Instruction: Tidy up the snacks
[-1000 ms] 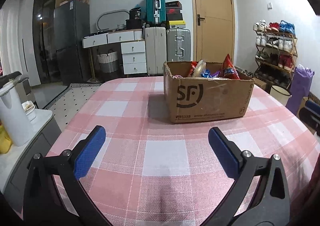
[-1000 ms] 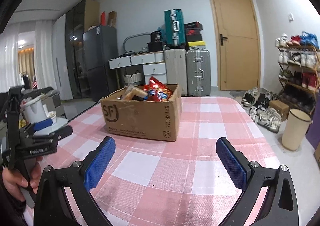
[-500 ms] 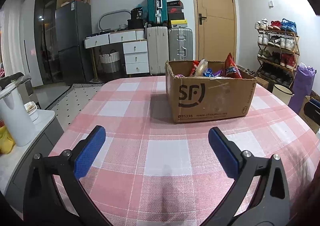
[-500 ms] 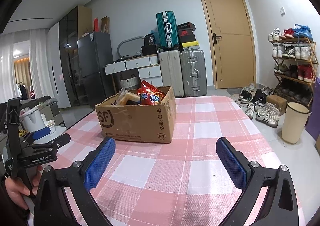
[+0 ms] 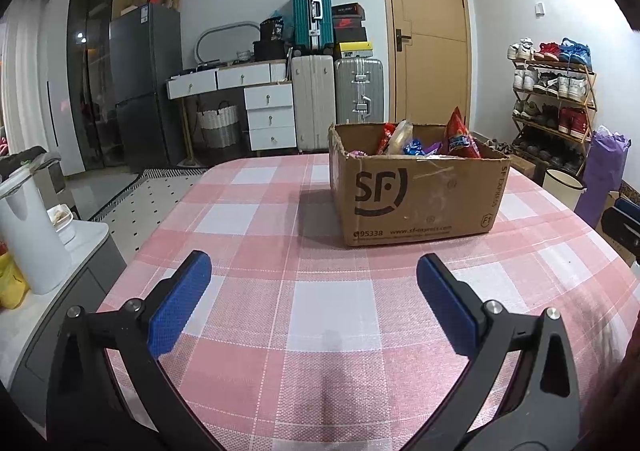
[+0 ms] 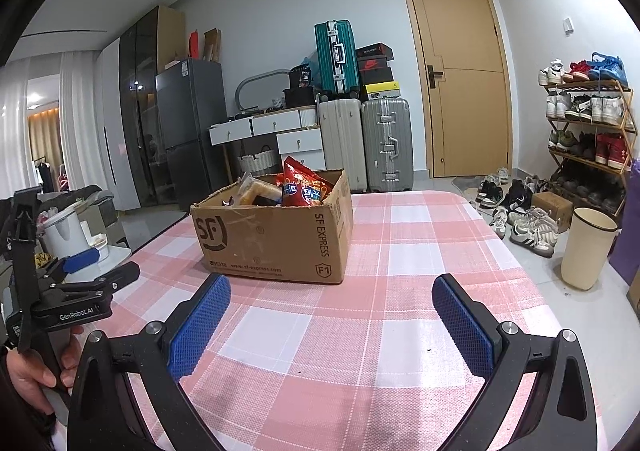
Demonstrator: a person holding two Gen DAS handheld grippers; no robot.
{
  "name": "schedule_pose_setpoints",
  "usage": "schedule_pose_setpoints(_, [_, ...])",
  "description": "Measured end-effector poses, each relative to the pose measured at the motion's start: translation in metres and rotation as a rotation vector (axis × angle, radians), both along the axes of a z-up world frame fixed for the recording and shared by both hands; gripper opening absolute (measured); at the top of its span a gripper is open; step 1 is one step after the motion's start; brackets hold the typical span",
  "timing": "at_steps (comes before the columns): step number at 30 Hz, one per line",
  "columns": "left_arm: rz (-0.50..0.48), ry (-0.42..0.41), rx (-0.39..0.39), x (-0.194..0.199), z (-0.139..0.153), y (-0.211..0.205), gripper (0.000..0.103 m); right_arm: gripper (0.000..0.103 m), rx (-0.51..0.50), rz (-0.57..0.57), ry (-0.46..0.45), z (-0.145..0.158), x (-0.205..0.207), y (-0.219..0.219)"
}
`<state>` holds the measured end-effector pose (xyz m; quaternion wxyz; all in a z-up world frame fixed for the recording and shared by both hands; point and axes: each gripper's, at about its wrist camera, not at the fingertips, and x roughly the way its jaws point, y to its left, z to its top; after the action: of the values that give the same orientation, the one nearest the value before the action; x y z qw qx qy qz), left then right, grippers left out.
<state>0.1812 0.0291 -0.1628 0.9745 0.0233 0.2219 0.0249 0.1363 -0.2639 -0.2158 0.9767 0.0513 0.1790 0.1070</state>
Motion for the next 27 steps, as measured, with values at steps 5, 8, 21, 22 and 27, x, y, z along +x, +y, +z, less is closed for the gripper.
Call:
schedule_pose_setpoints(5, [-0.003,-0.001,0.005,-0.0001,-0.0001,-0.0018,0.103,0.103,-0.015,0.007,-0.004,-0.0024,0.0005,0.0029])
schedule_pose_setpoints(8, [-0.003,-0.001,0.005,-0.0002,-0.0002,-0.0022,0.103,0.103,-0.011,0.006,-0.003,-0.0027,0.0008,0.0029])
schedule_pose_setpoints(21, [-0.010,-0.006,0.005,-0.0013,0.0007,-0.0021,0.103,0.103,-0.009,0.005,-0.001,-0.0028,0.0009,0.0033])
schedule_pose_setpoints(22, [0.000,-0.005,0.007,-0.0013,0.0006,-0.0019,0.103,0.103,-0.009,0.005,-0.002,-0.0028,0.0008,0.0034])
schedule_pose_setpoints(27, [0.010,0.007,-0.014,-0.0023,0.0008,0.0015,0.103,0.103,-0.010,0.005,-0.001,-0.0025,0.0012,0.0033])
